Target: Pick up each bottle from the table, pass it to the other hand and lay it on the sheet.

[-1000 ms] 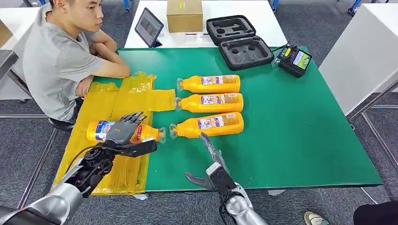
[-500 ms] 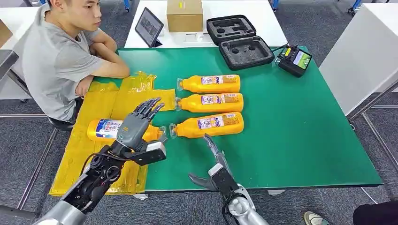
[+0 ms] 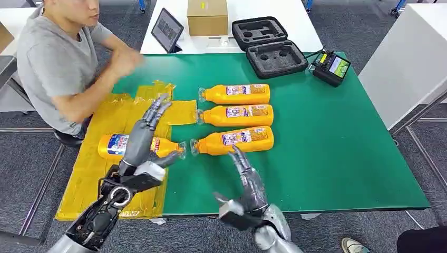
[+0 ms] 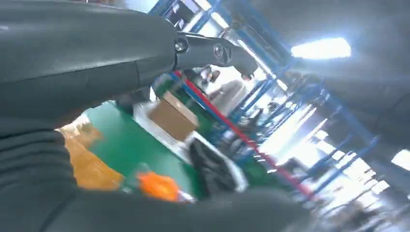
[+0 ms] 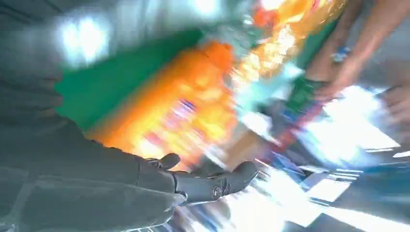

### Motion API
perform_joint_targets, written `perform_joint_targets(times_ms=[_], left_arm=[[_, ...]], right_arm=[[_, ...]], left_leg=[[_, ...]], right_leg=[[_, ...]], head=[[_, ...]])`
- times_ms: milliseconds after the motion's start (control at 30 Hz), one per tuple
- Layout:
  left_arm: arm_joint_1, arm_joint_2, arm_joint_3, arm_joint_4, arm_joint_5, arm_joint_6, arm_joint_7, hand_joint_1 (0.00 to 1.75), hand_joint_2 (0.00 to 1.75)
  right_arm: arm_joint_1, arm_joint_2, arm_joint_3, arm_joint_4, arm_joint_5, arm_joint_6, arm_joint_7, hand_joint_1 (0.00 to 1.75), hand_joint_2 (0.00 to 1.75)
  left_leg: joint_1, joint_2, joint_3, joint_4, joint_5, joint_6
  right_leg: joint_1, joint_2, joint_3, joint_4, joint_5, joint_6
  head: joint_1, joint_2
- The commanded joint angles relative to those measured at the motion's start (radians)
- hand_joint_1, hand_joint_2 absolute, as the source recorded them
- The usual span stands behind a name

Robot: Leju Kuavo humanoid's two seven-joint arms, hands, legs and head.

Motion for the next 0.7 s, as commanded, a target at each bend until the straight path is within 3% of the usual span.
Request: perform_joint_targets(times_ms=[33, 233, 300, 367, 467, 533, 633, 700], left_arm=[[0.120, -0.002, 0.019, -0.143, 0.133, 0.049, -0.009, 0.00, 1.75], [0.138, -0.003, 0.011, -0.157, 0.118, 0.066, -0.009, 0.00, 1.75], [0.186, -0.007, 0.009, -0.194, 0.127, 0.050, -0.009, 0.00, 1.75], [0.204, -0.014, -0.002, -0.203, 0.114, 0.047, -0.009, 0.00, 1.75], [0.180, -0.038, -0.007, -0.169, 0.118, 0.026, -0.009, 0.00, 1.75], [0.164, -0.053, -0.005, -0.146, 0.119, 0.005, -0.009, 0.00, 1.75], [0.147, -0.063, -0.019, -0.133, 0.131, -0.022, -0.009, 0.00, 1.75], [0.144, -0.066, -0.022, -0.130, 0.133, -0.026, -0.009, 0.00, 1.75]], right_arm=[[-0.064, 0.031, -0.330, -0.075, 0.277, -0.012, 0.002, 0.00, 1.75], [-0.080, 0.024, -0.335, -0.064, 0.268, -0.012, 0.002, 0.00, 1.75], [-0.108, -0.014, -0.295, -0.032, 0.143, -0.012, 0.002, 0.00, 1.75], [-0.113, -0.027, -0.310, -0.052, 0.120, -0.012, 0.002, 0.00, 1.75], [-0.120, -0.021, -0.358, -0.056, 0.198, -0.012, 0.002, 0.00, 1.75], [-0.203, -0.027, -0.361, 0.130, 0.284, -0.012, 0.045, 0.00, 1.75], [-0.337, -0.072, -0.290, 0.347, 0.267, 0.007, 0.114, 0.00, 1.75], [-0.358, -0.080, -0.281, 0.381, 0.268, 0.019, 0.123, 0.00, 1.75]], left_leg=[[-0.001, 0.001, 0.003, -0.001, -0.002, -0.001], [0.000, -0.001, 0.001, 0.000, -0.001, 0.000], [-0.001, 0.001, 0.003, -0.001, -0.001, -0.001], [-0.001, -0.001, 0.002, -0.001, -0.001, -0.001], [0.000, -0.003, 0.004, 0.000, -0.002, -0.001], [-0.001, -0.004, 0.003, 0.000, -0.001, -0.001], [-0.001, 0.000, 0.001, 0.000, 0.000, 0.000], [0.000, 0.000, 0.002, 0.000, 0.000, 0.000]], right_leg=[[-0.001, 0.002, 0.002, -0.001, -0.001, -0.001], [0.000, 0.000, 0.002, 0.000, -0.001, -0.001], [0.000, 0.001, 0.003, -0.001, 0.000, -0.001], [-0.001, 0.000, 0.002, -0.001, -0.001, 0.000], [0.000, -0.002, 0.005, -0.001, -0.002, -0.001], [0.000, -0.003, 0.004, -0.001, -0.002, -0.001], [0.000, 0.001, 0.002, -0.001, 0.001, 0.000], [0.000, 0.001, 0.002, -0.001, 0.001, 0.000]], head=[[0.000, 0.000], [0.000, 0.000], [0.000, 0.000], [0.000, 0.000], [0.000, 0.000], [0.000, 0.000], [0.000, 0.000], [0.000, 0.000]])
